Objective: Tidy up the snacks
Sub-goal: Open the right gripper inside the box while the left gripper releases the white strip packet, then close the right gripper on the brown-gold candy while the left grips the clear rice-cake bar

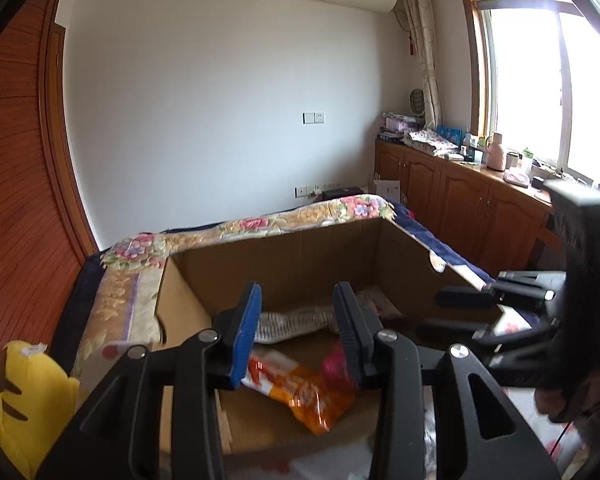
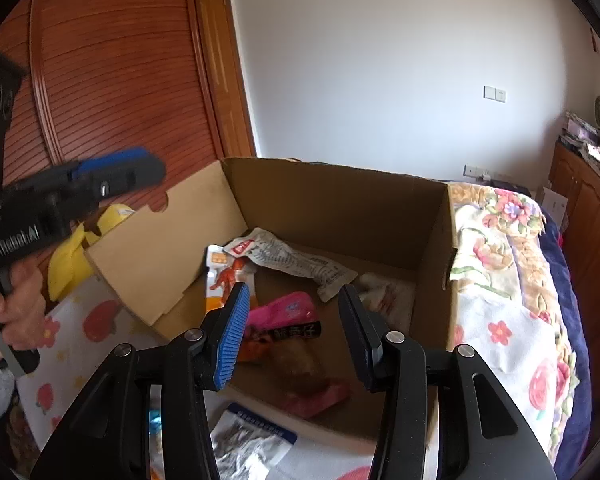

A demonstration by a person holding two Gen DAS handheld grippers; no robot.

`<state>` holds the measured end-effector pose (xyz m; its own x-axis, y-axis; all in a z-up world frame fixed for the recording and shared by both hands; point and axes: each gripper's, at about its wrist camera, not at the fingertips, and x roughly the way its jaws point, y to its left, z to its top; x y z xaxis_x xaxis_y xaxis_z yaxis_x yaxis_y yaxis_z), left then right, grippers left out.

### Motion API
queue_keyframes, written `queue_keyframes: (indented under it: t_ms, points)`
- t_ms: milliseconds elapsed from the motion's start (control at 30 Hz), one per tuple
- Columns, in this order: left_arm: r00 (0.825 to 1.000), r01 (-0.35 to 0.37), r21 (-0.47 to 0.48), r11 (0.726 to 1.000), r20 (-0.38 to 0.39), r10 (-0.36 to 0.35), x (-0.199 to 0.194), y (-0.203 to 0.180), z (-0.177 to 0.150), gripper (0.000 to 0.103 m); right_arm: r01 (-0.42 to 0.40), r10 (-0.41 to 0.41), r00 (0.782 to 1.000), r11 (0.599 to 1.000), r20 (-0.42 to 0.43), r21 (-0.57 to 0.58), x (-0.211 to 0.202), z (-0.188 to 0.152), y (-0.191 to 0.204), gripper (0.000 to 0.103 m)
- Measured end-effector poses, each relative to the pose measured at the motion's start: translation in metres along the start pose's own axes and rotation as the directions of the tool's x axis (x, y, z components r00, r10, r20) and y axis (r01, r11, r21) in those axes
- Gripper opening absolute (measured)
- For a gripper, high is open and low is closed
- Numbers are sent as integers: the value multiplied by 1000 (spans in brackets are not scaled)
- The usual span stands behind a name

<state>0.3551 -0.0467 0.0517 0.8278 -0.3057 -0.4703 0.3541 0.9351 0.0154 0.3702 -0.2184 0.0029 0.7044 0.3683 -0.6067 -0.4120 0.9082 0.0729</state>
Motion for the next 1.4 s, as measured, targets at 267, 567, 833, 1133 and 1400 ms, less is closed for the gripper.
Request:
queue_keyframes:
  t_ms: [267,567,833,1133,1400]
  points:
    - [999,-8,11,1000,-36,9,-37,-4,-34,40,9,-9,1000,1000,9,-21,-44,-13,21,47]
    - [996,-11,34,999,-87,14,-62,-15,-77,42,28,-28,1000,1000,-12,-3,-77,-44,42,47]
    - [992,-14,39,999,-128,19,-74,-21,-107,43,29,-27,999,999,-46,36,-84,-72,50,47]
    - [981,-17,3,1000,-195,17,-64,-21,-137,45,21,-15,996,998,-93,60,-77,-97,62,47]
    - [960,-14,-29,999,-279,5,-47,-21,-164,47,5,10,988,995,-153,102,-53,-123,64,47]
